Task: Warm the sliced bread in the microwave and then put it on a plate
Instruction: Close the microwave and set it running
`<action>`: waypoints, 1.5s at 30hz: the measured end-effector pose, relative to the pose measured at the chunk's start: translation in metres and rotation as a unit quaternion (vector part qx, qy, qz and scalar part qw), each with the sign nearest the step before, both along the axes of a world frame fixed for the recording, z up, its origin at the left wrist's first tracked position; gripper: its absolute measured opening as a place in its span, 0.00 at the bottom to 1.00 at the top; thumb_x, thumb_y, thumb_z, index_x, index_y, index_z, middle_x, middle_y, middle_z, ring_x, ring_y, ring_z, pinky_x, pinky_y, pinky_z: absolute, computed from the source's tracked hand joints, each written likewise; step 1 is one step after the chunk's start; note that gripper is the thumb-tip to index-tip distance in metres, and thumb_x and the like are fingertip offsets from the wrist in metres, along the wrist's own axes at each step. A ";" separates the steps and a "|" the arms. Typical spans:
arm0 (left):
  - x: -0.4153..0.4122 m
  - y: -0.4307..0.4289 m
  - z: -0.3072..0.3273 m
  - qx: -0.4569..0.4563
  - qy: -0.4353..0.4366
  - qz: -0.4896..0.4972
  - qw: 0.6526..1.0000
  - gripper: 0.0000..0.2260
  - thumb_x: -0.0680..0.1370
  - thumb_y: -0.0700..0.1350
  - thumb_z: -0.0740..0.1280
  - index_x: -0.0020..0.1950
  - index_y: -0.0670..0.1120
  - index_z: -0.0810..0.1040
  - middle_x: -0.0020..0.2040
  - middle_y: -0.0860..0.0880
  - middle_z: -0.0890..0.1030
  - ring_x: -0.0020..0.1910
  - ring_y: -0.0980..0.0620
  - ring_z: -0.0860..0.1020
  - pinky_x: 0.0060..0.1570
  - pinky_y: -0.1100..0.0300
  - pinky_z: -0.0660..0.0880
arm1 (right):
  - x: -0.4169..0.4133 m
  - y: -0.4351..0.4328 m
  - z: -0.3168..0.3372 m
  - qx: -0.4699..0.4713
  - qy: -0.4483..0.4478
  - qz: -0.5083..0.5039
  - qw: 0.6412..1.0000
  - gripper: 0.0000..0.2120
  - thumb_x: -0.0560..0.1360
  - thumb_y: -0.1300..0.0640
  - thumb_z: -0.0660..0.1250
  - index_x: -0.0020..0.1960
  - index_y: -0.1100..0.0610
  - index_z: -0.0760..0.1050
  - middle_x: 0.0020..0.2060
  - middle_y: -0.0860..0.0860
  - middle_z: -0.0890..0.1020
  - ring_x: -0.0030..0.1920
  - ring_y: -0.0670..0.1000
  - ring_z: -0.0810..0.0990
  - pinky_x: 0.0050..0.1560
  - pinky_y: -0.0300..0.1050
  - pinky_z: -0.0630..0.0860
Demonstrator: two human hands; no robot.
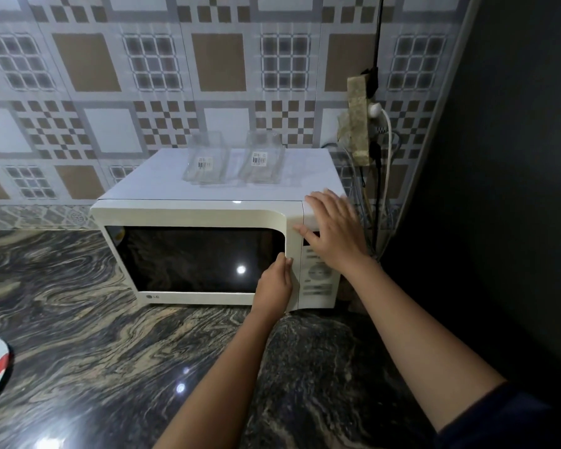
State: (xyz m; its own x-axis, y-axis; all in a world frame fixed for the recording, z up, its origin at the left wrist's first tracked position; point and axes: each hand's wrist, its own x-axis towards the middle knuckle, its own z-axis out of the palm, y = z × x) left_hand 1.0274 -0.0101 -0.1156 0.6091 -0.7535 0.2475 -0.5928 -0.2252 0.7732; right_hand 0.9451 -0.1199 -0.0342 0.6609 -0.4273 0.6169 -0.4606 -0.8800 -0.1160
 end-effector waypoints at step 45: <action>0.008 0.001 -0.016 -0.024 0.017 0.008 1.000 0.14 0.82 0.49 0.51 0.45 0.41 0.67 0.33 0.49 0.70 0.34 0.44 0.71 0.34 0.56 0.63 | -0.013 0.009 -0.110 0.471 -0.151 -0.106 0.863 0.24 0.71 0.60 0.71 0.65 0.61 0.69 0.60 0.58 0.78 0.60 0.57 0.76 0.53 0.41 0.70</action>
State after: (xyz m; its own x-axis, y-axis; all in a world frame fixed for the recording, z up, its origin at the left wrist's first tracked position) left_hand 1.0356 -0.0092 -0.1317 0.6295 -0.7315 0.2620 -0.5621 -0.1959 0.8036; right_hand 0.9320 -0.1109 -0.1444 0.3763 -0.9245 0.0606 -0.4225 -0.2294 -0.8768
